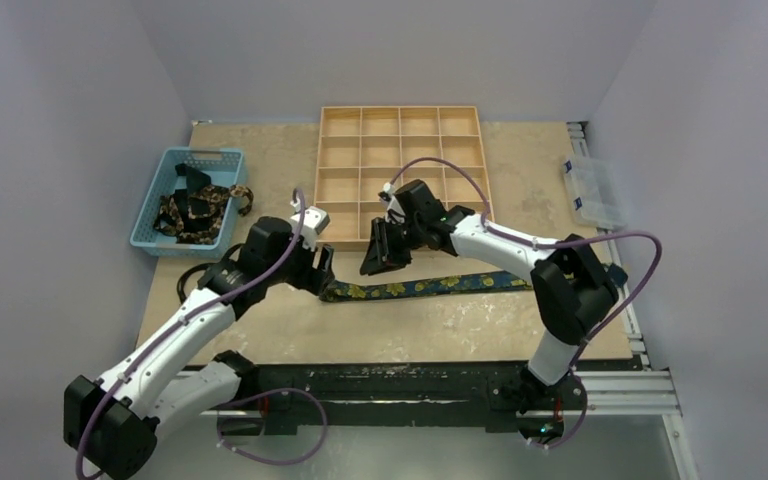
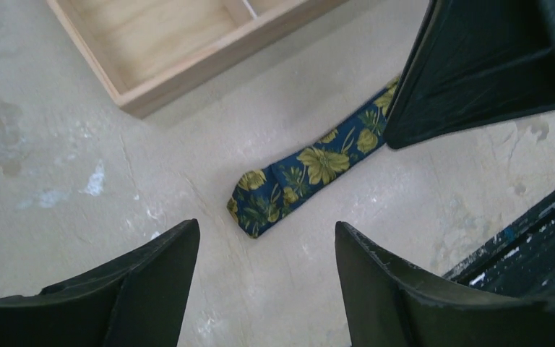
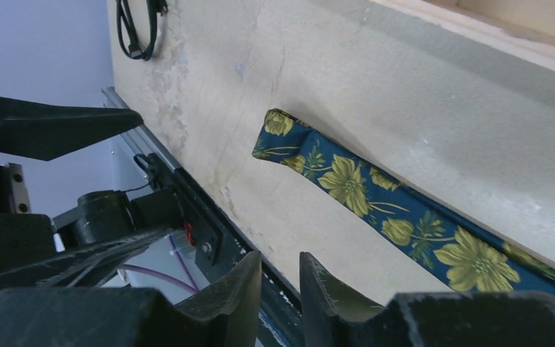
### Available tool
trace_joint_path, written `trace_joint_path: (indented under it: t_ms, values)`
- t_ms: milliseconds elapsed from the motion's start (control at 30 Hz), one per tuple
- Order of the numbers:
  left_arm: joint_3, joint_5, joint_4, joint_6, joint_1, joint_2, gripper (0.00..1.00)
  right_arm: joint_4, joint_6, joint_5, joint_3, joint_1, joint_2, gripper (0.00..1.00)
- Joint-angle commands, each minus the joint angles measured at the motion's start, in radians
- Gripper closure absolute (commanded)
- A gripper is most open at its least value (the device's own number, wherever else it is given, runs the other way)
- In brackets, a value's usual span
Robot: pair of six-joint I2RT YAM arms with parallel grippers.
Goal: Roll the ties
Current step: Roll the tie at the center of the board.
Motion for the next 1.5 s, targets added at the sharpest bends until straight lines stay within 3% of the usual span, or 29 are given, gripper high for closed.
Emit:
trace_joint_path:
  t_ms: [0, 167, 300, 767, 1233, 1467]
  values:
    - [-0.005, 0.047, 0.143, 0.057, 0.040, 0.009, 0.36, 0.116, 0.059, -0.050, 0.047, 0.033, 0.054, 0.76]
    - [0.060, 0.032, 0.103, -0.050, 0.106, 0.174, 0.51, 0.141, 0.086, -0.067, 0.041, 0.036, 0.110, 0.86]
    - [0.113, 0.041, 0.053, -0.098, 0.117, 0.274, 0.56, 0.149, 0.082, -0.074, 0.037, 0.038, 0.143, 0.89]
    - [0.205, 0.098, 0.059, -0.174, 0.122, 0.464, 0.55, 0.148, 0.044, -0.067, 0.017, 0.056, 0.250, 0.91]
    - [0.146, 0.179, -0.006, -0.157, 0.118, 0.443, 0.71, 0.181, 0.049, -0.067, -0.024, 0.057, 0.294, 0.93]
    - [0.095, 0.182, -0.049, -0.125, 0.086, 0.377, 0.73, 0.182, 0.050, -0.067, -0.024, 0.057, 0.298, 0.93]
